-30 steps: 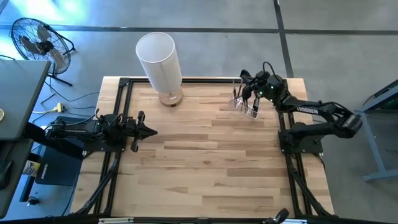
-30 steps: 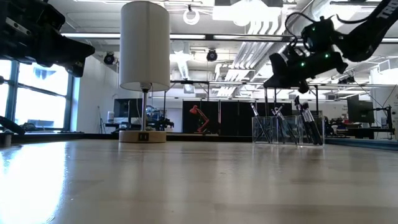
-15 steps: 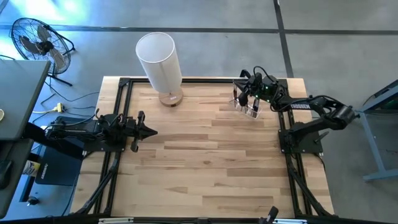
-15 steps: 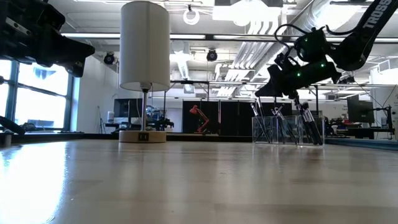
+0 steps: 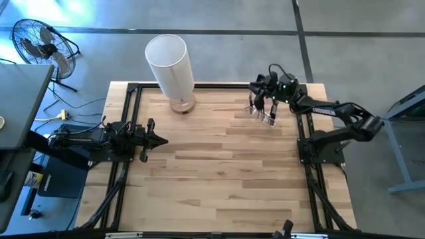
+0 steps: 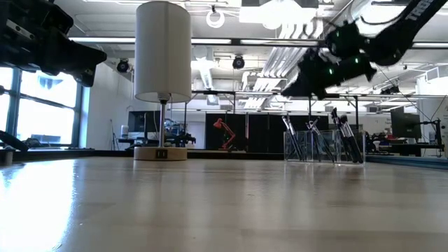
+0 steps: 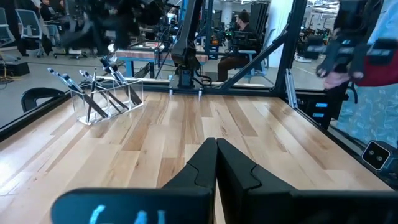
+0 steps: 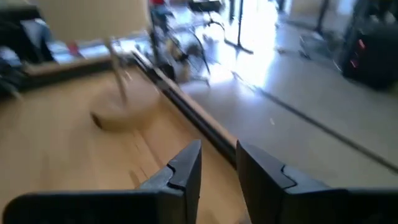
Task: Put items in baskets/containers
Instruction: Return to Home Position
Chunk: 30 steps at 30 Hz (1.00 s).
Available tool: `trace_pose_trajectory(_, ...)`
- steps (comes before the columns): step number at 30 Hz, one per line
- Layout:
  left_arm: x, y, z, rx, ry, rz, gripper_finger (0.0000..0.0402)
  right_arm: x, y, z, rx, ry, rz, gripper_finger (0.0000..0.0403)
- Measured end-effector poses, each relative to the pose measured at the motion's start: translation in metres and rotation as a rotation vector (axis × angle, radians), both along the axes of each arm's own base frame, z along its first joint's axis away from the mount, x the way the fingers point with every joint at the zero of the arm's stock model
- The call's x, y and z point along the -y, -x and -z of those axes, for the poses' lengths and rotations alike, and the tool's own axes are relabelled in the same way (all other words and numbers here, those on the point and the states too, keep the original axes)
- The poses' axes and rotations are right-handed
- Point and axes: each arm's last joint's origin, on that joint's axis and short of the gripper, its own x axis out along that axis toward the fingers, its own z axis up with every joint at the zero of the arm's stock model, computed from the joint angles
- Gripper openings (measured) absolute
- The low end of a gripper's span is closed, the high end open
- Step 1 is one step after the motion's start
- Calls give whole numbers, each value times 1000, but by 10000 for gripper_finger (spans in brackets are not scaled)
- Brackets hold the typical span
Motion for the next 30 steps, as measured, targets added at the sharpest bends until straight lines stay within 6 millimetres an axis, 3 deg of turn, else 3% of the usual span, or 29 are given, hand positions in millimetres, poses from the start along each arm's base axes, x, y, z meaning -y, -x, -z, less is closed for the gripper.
trace_pose_trajectory(6,0,0,0,0,0,0,1,-18,-25,-46,59,63,-151,93)
trace_pose_trajectory(11,0,0,0,0,0,0,1,-49,-50,-56,86,84,-299,65)
trace_pose_trajectory(16,0,0,0,0,0,0,1,-83,-64,-48,65,62,-427,8)
trace_pose_trajectory(20,0,0,0,1,0,0,1,-107,-68,-35,35,38,-483,4)
trace_pose_trajectory(24,0,0,0,0,0,0,1,-119,-57,-17,39,-32,-476,2)
trace_pose_trajectory(30,0,0,0,0,0,0,1,-138,-24,16,88,-69,-508,1)
